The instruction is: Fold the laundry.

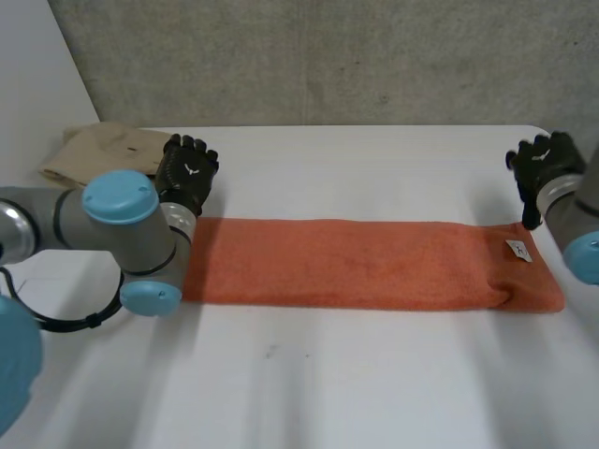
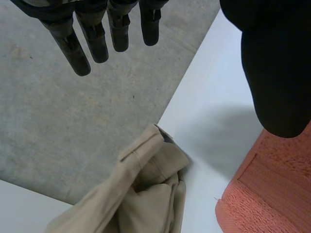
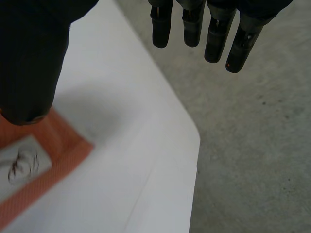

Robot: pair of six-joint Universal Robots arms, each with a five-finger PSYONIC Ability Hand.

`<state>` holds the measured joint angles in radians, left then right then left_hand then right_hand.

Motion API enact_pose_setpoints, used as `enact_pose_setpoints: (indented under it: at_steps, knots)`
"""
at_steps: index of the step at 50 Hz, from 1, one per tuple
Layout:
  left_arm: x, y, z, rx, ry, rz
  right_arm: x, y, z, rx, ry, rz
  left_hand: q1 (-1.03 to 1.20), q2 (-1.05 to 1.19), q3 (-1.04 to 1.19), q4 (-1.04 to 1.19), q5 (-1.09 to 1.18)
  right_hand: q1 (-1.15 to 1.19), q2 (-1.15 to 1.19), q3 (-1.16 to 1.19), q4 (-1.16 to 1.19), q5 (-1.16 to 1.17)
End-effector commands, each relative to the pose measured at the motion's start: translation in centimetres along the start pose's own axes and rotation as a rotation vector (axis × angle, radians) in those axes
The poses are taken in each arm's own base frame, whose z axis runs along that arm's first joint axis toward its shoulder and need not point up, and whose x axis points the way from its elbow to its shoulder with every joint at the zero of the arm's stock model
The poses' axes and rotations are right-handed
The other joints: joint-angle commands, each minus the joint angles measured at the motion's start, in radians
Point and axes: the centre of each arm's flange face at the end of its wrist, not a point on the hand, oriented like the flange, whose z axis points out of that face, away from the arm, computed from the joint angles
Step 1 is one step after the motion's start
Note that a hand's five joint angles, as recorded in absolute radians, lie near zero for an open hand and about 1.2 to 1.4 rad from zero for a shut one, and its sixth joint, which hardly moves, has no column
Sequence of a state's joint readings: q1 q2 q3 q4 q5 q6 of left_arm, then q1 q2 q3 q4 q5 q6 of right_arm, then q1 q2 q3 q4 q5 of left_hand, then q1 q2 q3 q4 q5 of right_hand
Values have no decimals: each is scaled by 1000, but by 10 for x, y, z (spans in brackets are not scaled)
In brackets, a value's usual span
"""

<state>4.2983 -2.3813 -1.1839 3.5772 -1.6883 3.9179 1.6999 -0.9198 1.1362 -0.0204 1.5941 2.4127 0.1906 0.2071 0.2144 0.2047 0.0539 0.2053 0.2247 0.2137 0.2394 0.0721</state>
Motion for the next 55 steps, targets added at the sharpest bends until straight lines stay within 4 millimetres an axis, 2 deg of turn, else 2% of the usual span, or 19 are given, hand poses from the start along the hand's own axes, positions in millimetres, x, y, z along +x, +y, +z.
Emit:
enact_pose_setpoints:
  at_steps: [1, 6, 9, 12, 20, 22, 30, 31, 34, 35, 38, 42, 46, 51, 55]
  knots:
    - [-26, -20, -41, -8, 5, -10, 26, -4, -39, 13, -56, 130, -16, -33, -40, -30, -54, -31, -50, -39, -65, -72]
    - [-32, -21, -74, -29, 36, -64, 26, 26, -70, -122, -179, 190, -16, -33, -40, -30, -54, -31, -50, -39, -65, -72]
    - [-31, -19, -89, -48, 51, -118, 20, 48, -79, -190, -232, 250, -16, -33, -40, -30, -54, -31, -50, -39, -65, -72]
    - [-28, -15, -100, -68, 68, -171, 16, 59, -80, -199, -245, 293, -16, -33, -40, -30, -54, -31, -50, -39, -65, -72]
    - [-22, -11, -105, -76, 83, -202, 2, 88, -72, -190, -250, 401, -16, -33, -40, -30, -54, 144, 124, 135, 110, 102]
    - [-23, -10, -104, -77, 80, -203, -2, 94, -67, -185, -245, 408, -16, -33, -40, -30, -54, 240, 221, 232, 206, 199]
    - [-23, -8, -102, -75, 72, -206, -15, 111, -53, -191, -251, 396, -16, -33, -40, -30, -54, 352, 333, 344, 318, 311]
    - [-23, -8, -102, -75, 72, -204, -16, 112, -53, -194, -252, 395, -16, -33, -40, -30, -54, 402, 382, 393, 368, 360]
    - [-22, -7, -102, -76, 73, -206, -15, 113, -51, -188, -246, 393, -16, -33, -40, -30, -54, 1067, 1047, 1058, 1033, 1025]
    - [-21, -8, -102, -75, 74, -206, -14, 113, -50, -186, -239, 391, -16, -33, -40, -30, -54, 1190, 1170, 1181, 1156, 1148]
    - [-21, -7, -104, -79, 77, -205, -6, 110, -47, -163, -204, 381, -16, -33, -40, -30, -54, 1191, 1172, 1183, 1157, 1150]
    - [-22, -8, -105, -74, 75, -205, 17, 108, -42, -122, -121, 344, -16, -33, -40, -30, -54, 1191, 1172, 1183, 1157, 1150]
    - [-22, -9, -105, -74, 73, -206, 44, 117, -37, -112, -43, 259, -16, -33, -40, -30, -54, 1191, 1172, 1183, 1157, 1150]
    - [-23, -8, -105, -75, 72, -206, 87, 138, -32, -176, 62, 13, -16, -33, -40, -30, -54, 1191, 1172, 1183, 1157, 1150]
    - [-23, -8, -105, -78, 73, -205, 97, 139, -30, -214, 107, -122, -16, -33, -40, -30, -54, 1191, 1172, 1183, 1157, 1150]
